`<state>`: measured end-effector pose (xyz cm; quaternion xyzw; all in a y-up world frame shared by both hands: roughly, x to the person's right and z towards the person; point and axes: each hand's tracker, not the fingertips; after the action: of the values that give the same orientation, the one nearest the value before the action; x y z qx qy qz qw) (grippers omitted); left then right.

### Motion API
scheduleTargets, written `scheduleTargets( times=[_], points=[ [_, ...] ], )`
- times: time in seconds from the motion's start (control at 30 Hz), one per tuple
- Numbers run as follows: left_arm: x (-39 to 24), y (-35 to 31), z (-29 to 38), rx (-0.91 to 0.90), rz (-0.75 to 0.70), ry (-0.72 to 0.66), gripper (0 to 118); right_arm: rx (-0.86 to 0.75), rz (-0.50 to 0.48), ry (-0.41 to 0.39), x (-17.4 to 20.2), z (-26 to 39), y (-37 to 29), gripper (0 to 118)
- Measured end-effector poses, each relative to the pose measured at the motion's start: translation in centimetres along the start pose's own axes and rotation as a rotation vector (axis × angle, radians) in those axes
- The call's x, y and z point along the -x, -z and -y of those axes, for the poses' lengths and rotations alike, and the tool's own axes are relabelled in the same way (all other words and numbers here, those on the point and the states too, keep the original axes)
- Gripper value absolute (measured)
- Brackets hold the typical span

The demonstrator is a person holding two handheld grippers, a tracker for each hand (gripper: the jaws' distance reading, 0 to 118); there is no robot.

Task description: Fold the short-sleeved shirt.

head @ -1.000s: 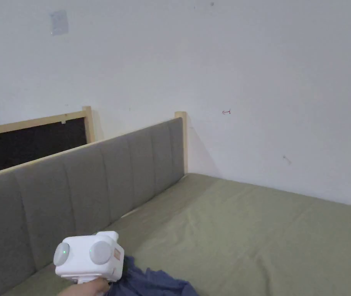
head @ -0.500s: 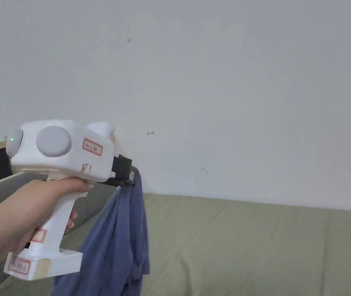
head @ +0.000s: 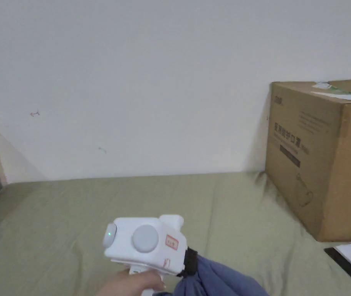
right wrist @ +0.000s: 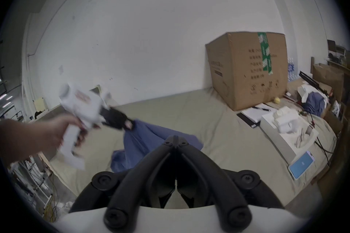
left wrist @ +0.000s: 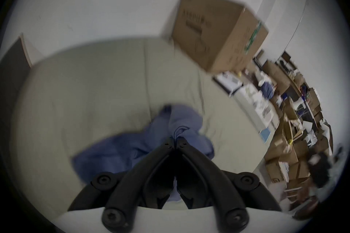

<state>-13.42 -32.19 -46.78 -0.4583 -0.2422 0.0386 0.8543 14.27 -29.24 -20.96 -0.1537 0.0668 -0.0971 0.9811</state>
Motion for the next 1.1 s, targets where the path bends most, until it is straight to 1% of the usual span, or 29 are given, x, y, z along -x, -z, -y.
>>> scheduleTargets(
  times=[0.03,0.1,0.13,0.17,0.23,0.27,0.3,0.37,0.4,0.43,0.5,0.57,0.6,0.63,0.67,0.7,0.77,0.8,0.87,0.93,1.0,1.03,1.1],
  points=[
    [0.0,3.1,1.5,0.058,-0.009,-0.016,0,0.016,0.011,0.002,-0.6,0.5,0.2,0],
    [-0.1,7.1,4.6,0.12,-0.007,-0.053,0,0.046,0.031,-0.005,-1.3,1.2,0.5,0],
    [0.1,8.1,5.4,0.138,0.003,-0.078,2,0.059,0.038,-0.008,-1.5,1.5,0.7,0],
    [0.4,9.0,6.1,0.16,0.026,-0.11,11,0.074,0.044,-0.007,-1.8,1.8,0.9,0],
    [0.5,9.3,7.1,0.166,0.076,-0.154,87,0.084,0.052,0.01,-2.1,2.1,1.0,0],
    [0.8,9.0,7.2,0.165,0.07,-0.156,112,0.083,0.047,0.028,-2.1,2.2,1.0,0],
    [1.1,8.1,7.3,0.119,0.099,-0.169,118,0.086,0.038,0.041,-2.1,2.3,1.0,0],
    [1.7,5.5,6.7,0.031,0.077,-0.165,117,0.083,0.037,0.048,-1.8,2.2,1.3,0],
    [2.0,3.7,6.3,-0.015,0.07,-0.168,117,0.075,0.054,0.032,-1.3,2.1,1.4,0],
    [2.3,1.5,6.1,-0.068,0.077,-0.169,117,0.063,0.078,-0.006,-0.9,1.8,1.5,0],
    [2.6,-2.9,6.4,-0.176,0.081,-0.172,117,0.043,0.049,-0.02,-0.1,1.2,1.5,0],
    [2.2,-8.5,8.0,-0.305,0.096,-0.177,116,0.011,-0.01,-0.009,0.8,0.2,1.4,0],
    [2.7,-10.6,9.2,-0.351,0.105,-0.175,114,-0.003,-0.03,-0.004,1.2,-0.2,1.3,0],
    [2.3,-12.7,10.6,-0.411,0.088,-0.177,109,-0.016,-0.036,-0.007,1.6,-0.5,1.3,0],
    [1.9,-15.0,12.4,-0.501,0.037,-0.172,97,-0.043,-0.035,-0.02,2.1,-0.7,1.1,0],
    [1.4,-16.9,14.3,-0.593,-0.022,-0.165,70,-0.084,-0.024,-0.045,2.6,-0.8,0.9,0],
    [0.7,-19.6,17.5,-0.708,-0.142,-0.139,12,-0.151,-0.01,-0.066,3.4,-0.7,0.4,0],
    [0.1,-20.4,18.8,-0.744,-0.218,-0.112,0,-0.183,-0.014,-0.066,3.6,-0.6,0.0,0],
    [-0.4,-21.3,20.9,-0.813,-0.345,-0.06,0,-0.233,-0.025,-0.056,4.1,-0.2,-0.7,0],
    [-0.7,-21.9,23.3,-0.914,-0.372,0.004,0,-0.27,-0.021,-0.06,4.5,0.3,-1.3,0],
    [-1.3,-21.7,24.7,-0.966,-0.527,0.054,0,-0.288,-0.012,-0.076,4.9,0.8,-1.6,0],
    [-1.5,-21.6,25.0,-0.974,-0.554,0.063,0,-0.29,-0.001,-0.085,5.2,0.9,-1.7,0],
    [-1.6,-21.5,25.1,-0.951,-0.504,0.053,0,-0.29,0.012,-0.088,5.4,0.9,-1.8,0]
  ],
)
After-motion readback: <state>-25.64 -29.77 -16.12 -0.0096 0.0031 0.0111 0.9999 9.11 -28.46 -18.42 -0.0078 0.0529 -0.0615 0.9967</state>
